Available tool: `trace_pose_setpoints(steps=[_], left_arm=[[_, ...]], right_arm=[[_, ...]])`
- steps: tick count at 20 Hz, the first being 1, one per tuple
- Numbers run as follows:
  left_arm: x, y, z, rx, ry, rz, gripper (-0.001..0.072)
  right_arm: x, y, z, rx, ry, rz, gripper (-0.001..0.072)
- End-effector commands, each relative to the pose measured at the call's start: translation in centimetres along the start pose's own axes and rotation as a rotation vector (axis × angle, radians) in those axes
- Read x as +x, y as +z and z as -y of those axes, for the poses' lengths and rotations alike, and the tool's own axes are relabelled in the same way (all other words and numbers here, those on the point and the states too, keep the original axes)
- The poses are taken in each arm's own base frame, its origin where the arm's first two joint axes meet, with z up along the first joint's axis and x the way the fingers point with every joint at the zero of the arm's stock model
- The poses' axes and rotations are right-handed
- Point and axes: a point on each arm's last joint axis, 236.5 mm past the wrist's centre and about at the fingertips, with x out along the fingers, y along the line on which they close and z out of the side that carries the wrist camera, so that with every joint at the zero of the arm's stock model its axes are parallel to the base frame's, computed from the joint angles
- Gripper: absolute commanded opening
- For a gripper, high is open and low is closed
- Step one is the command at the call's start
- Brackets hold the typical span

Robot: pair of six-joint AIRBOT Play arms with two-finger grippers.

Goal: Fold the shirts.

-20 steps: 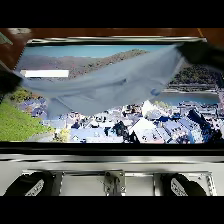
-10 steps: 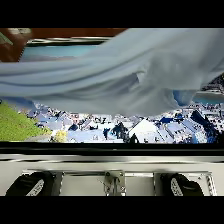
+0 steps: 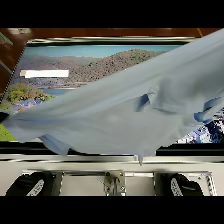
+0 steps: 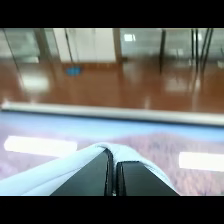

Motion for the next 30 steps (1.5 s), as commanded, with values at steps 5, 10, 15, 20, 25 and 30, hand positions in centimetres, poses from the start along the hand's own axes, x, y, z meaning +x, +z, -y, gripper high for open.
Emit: trace_pose_setpoints(steps=[5,10,15,20,25,30], left_arm=[[15.9,-3.3,-1.9,-0.06,0.027,-0.248,0.0037],[26.9,1.3,-2.8,-0.088,0.036,-0.201,0.0037],[33.1,6.4,-1.5,-0.171,-0.037,-0.075,0.0038],[36.6,3.2,1.1,-0.319,-0.142,-0.213,0.028],[31.2,-1.1,-4.0,-0.348,-0.126,-0.503,0.0702],[24.7,-6.4,-8.1,-0.396,-0.132,-0.595,0.0707]], right_arm=[[14.5,-15.4,9.7,0.202,-0.052,-0.509,0.0058],[25.7,-24.3,16.9,0.376,-0.126,-0.516,0.0058],[30.3,-30.6,19.1,0.613,-0.172,-0.523,0.0059],[30.7,-38.3,15.0,0.653,-0.095,-0.759,0.0453],[25.5,-36.6,15.5,0.533,-0.052,-0.881,0.063],[10.0,-39.9,21.0,0.513,-0.169,-1.329,0.0628]])
